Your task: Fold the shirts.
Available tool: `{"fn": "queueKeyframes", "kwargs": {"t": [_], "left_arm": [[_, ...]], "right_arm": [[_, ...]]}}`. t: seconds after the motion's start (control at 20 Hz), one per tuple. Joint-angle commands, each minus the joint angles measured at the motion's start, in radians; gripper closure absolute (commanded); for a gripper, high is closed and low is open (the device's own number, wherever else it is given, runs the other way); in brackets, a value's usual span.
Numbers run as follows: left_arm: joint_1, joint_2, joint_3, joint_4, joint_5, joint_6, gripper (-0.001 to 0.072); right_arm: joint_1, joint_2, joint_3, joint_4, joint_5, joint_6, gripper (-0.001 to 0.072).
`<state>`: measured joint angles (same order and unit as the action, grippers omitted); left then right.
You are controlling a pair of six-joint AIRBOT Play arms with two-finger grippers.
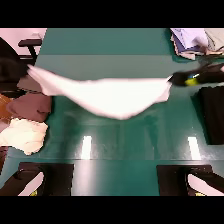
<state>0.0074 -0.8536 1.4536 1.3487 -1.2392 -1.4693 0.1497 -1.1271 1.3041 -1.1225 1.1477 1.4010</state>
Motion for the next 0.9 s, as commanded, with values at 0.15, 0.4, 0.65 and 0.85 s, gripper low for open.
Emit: {"fn": "queueKeyframes", "kwargs": {"t": [0.15,0.4,0.65,0.85], "left_arm": [[0.000,0.037,0.538,-0.025,-0.011,-0.027,0.0684],[0.000,0.037,0.708,-0.108,0.029,-0.069,0.0685],[0.000,0.035,0.654,-0.126,0.088,-0.069,0.0686],[0.000,-0.008,0.373,-0.154,-0.058,-0.069,0.0685]], "right_arm": [[-0.138,0.327,0.326,-0.057,0.071,0.001,0.0695],[-0.272,0.414,0.485,-0.057,0.183,0.004,0.0696],[-0.396,0.299,0.660,-0.047,0.385,0.055,0.0696],[-0.365,0.170,0.504,0.051,0.496,0.099,0.0696]]}}
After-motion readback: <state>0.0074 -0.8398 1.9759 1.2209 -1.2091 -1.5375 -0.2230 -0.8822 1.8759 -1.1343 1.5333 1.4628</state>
